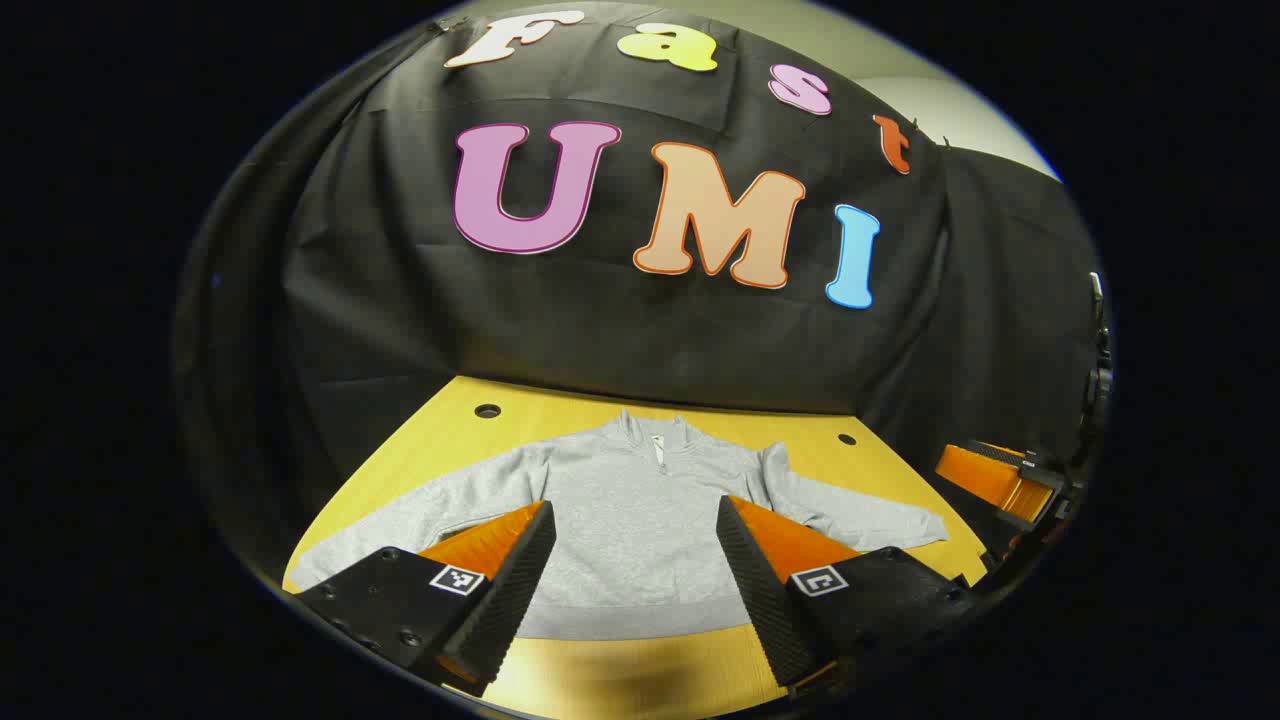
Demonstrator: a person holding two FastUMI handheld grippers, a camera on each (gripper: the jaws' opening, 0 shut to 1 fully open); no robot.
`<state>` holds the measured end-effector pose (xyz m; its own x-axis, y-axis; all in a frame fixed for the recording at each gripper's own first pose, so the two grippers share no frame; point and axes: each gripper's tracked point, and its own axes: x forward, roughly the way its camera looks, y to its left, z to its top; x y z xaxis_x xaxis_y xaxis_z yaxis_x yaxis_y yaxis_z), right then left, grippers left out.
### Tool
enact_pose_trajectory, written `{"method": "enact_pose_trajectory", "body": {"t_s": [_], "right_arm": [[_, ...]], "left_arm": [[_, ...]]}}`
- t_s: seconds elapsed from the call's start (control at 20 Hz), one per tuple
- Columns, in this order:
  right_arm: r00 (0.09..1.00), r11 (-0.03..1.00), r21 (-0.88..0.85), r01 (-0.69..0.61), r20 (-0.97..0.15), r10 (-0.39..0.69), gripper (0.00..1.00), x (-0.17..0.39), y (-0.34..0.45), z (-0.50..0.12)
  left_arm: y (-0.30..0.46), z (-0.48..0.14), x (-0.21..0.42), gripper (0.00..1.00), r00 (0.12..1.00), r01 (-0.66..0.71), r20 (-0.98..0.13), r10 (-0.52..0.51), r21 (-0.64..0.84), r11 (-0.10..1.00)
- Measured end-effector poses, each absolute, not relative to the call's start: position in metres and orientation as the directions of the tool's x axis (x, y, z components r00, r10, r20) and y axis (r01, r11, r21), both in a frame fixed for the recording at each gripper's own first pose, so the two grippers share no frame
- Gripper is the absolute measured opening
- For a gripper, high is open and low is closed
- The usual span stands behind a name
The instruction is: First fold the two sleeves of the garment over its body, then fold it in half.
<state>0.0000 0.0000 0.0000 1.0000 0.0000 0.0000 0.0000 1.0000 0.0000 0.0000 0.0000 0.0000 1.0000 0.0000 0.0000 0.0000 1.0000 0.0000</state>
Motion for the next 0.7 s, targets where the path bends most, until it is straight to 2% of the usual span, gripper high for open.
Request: {"method": "enact_pose_trajectory", "body": {"t_s": [0.7], "right_arm": [[0.994, 0.995, 0.028, 0.101, -0.043, -0.099, 0.98, -0.006, -0.063, -0.014]], "left_arm": [[0.0, -0.01, -0.003, 0.95, 0.999, -0.022, -0.034, 0.022, 0.016, 1.0]]}}
